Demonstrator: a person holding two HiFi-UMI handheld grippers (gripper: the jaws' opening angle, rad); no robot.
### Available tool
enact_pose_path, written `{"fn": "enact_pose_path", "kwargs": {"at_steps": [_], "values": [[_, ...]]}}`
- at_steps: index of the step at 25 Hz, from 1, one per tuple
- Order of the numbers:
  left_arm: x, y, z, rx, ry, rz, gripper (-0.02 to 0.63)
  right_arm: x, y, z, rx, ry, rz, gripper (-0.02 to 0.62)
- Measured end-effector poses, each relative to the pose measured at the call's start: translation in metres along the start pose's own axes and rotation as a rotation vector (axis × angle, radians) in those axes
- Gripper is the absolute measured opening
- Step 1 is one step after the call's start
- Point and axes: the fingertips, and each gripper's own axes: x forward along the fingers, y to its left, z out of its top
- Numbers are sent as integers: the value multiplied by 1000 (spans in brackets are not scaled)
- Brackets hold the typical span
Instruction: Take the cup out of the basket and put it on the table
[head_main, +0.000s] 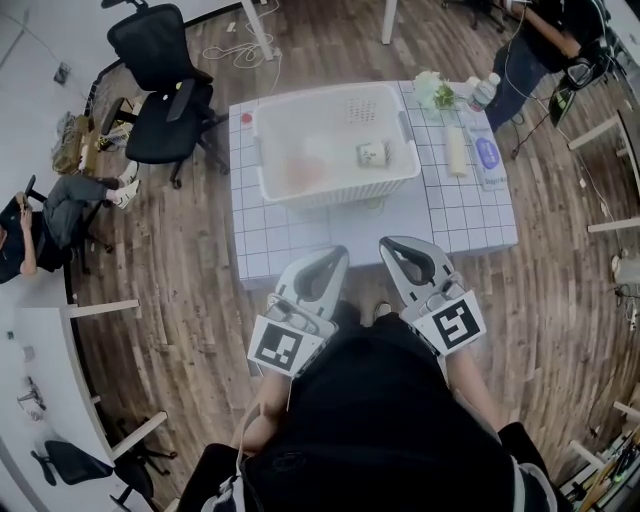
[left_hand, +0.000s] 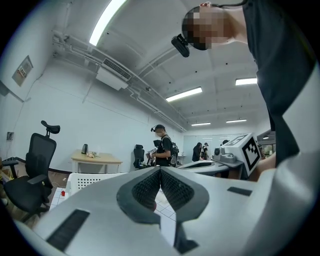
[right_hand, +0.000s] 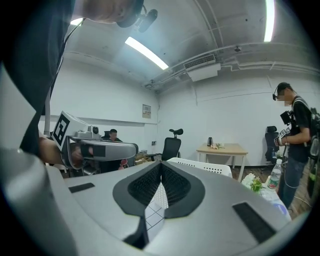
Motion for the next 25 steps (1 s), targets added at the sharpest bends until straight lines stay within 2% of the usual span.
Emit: {"fn": "enact_pose_path", "kwargs": {"at_steps": [9, 16, 21, 25], "values": [[7, 31, -2, 4, 32, -14, 11, 29, 0, 10, 5, -29, -37, 17], [35, 42, 0, 12, 52, -7, 11, 42, -22, 27, -4, -70, -49, 17], [53, 42, 7, 22, 44, 19, 11, 46, -40, 35, -11, -88, -26, 17], [68, 40, 9, 34, 45, 42, 11, 46, -55, 30, -24, -52, 10, 17]]}}
